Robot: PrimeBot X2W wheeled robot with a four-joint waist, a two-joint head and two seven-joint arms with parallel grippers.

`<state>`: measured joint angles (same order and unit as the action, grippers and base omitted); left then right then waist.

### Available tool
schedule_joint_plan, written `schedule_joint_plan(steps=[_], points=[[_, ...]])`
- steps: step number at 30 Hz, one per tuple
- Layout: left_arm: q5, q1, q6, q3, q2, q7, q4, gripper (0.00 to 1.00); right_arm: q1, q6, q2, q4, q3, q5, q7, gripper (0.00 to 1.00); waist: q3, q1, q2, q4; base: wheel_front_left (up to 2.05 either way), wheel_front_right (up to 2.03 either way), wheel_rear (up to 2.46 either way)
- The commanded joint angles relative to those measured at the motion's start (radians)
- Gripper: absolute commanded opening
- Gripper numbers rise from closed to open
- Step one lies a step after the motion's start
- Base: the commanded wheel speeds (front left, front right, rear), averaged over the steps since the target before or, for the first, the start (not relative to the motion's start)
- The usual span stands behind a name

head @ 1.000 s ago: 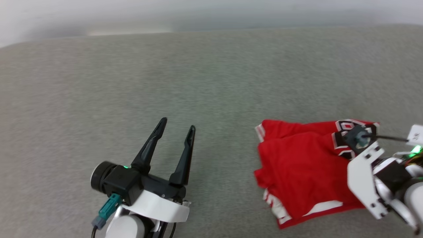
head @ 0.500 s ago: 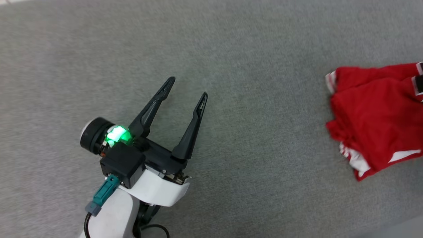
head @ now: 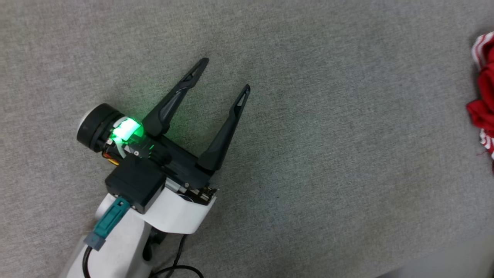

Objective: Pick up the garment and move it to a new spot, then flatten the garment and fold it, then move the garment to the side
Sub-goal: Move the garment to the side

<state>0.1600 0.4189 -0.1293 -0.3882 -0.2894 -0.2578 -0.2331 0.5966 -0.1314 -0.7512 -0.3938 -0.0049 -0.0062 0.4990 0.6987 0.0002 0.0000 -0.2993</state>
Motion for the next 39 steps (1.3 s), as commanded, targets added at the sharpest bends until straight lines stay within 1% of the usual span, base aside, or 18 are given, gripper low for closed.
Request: schedule_joint_plan(steps=[1,4,7,8,9,10,14,17,22,27,31,34,37,39], points=[[-0.004,0.012,-0.002,0.002,-0.009,0.002,-0.006,1.0,0.017,0.001,0.014,-0.017,-0.013,-0.013,-0.009,0.0,0.016,-0.0002,0.0,0.002,0.0,0.0,0.0],[-0.002,0.019,0.001,0.009,-0.017,0.008,-0.019,1.0,0.034,0.002,0.038,-0.072,-0.064,-0.04,-0.032,0.0,0.028,-0.0002,0.0,0.007,0.0,0.0,0.0],[-0.006,0.012,0.006,0.01,-0.025,0.013,-0.028,1.0,0.048,0.002,0.064,-0.102,-0.105,-0.07,-0.06,0.0,0.03,-0.0002,0.0,0.009,0.0,0.0,0.0],[-0.006,0.01,0.008,0.011,-0.027,0.014,-0.03,1.0,0.051,0.002,0.073,-0.104,-0.113,-0.083,-0.069,0.16,0.028,-0.0002,0.0,0.009,0.0,0.0,0.0],[-0.004,0.006,0.009,0.011,-0.028,0.015,-0.03,1.0,0.052,0.002,0.082,-0.106,-0.115,-0.092,-0.076,0.95,0.023,-0.0002,0.0,0.009,0.0,0.0,0.0],[-0.002,0.002,0.012,0.011,-0.028,0.015,-0.028,1.0,0.053,0.001,0.094,-0.107,-0.115,-0.093,-0.075,1.0,0.016,-0.0002,0.0,0.009,0.0,0.0,0.0],[0.008,-0.014,0.019,0.01,-0.02,0.008,-0.009,1.0,0.073,0.001,0.111,-0.075,-0.124,-0.119,-0.091,1.0,-0.03,-0.0002,0.0,0.011,0.0,0.0,0.0],[0.025,-0.034,0.029,0.018,-0.002,-0.001,0.014,1.0,0.081,0.001,0.135,-0.036,-0.129,-0.117,-0.097,1.0,-0.09,-0.0002,0.0,0.019,0.0,0.0,0.0],[0.048,-0.078,0.061,0.061,0.017,-0.007,0.061,1.0,0.095,0.001,0.176,0.053,-0.107,-0.1,-0.113,1.0,-0.202,-0.0002,0.0,0.042,0.0,0.0,0.0],[0.062,-0.135,0.093,0.132,0.035,-0.009,0.08,1.0,0.063,0.001,0.225,0.138,-0.09,-0.048,-0.172,1.0,-0.31,-0.0002,0.0,0.089,0.0,0.0,0.0],[0.081,-0.191,0.115,0.205,0.054,-0.008,0.085,1.0,0.018,0.001,0.283,0.214,-0.073,0.012,-0.237,1.0,-0.385,-0.0002,0.0,0.13,0.0,0.0,0.0],[0.086,-0.234,0.123,0.252,0.07,-0.007,0.092,1.0,-0.029,0.001,0.338,0.274,-0.064,0.062,-0.284,1.0,-0.433,-0.0002,0.0,0.161,0.0,0.0,0.0],[0.075,-0.271,0.126,0.278,0.076,-0.007,0.109,1.0,-0.081,0.001,0.393,0.327,-0.067,0.101,-0.331,1.0,-0.474,-0.0002,0.0,0.193,0.0,0.0,0.0],[0.078,-0.291,0.125,0.29,0.089,-0.007,0.117,1.0,-0.123,0.001,0.431,0.355,-0.066,0.122,-0.363,1.0,-0.496,-0.0002,0.0,0.211,0.0,0.0,0.0]])
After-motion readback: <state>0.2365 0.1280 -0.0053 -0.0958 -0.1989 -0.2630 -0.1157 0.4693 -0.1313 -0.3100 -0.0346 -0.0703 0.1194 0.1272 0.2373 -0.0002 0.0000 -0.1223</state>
